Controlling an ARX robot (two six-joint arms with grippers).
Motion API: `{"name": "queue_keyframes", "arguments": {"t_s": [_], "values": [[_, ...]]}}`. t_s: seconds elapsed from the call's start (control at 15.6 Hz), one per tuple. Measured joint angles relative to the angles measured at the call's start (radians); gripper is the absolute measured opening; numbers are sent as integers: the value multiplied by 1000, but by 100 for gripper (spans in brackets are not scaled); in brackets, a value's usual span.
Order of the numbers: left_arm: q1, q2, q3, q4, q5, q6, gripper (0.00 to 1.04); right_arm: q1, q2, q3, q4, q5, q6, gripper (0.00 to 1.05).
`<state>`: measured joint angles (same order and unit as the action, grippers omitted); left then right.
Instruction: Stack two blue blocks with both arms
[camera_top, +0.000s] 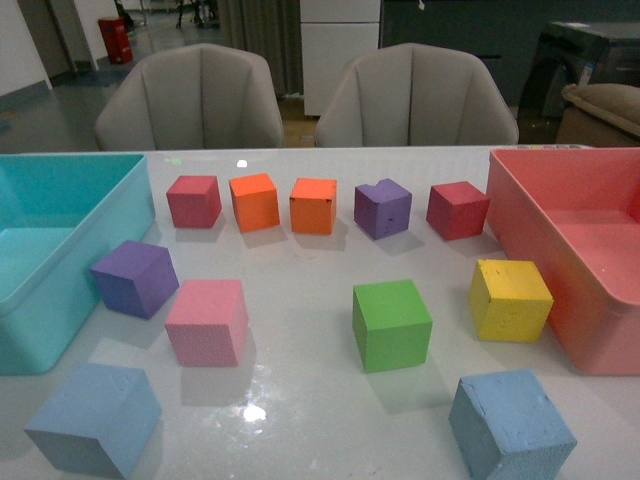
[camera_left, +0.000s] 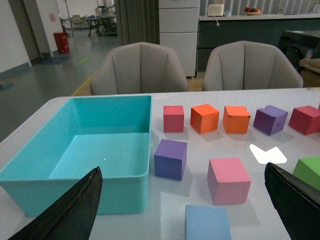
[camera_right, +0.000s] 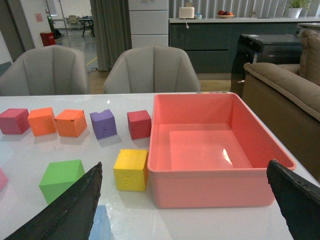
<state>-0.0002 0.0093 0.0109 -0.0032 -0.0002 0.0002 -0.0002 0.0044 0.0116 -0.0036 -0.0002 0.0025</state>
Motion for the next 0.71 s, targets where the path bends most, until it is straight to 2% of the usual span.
{"name": "queue_keyframes", "arguments": {"t_s": [0.71], "values": [[0,0,0,0,0,0,98,0,0,0,0,0,0,98]]}}
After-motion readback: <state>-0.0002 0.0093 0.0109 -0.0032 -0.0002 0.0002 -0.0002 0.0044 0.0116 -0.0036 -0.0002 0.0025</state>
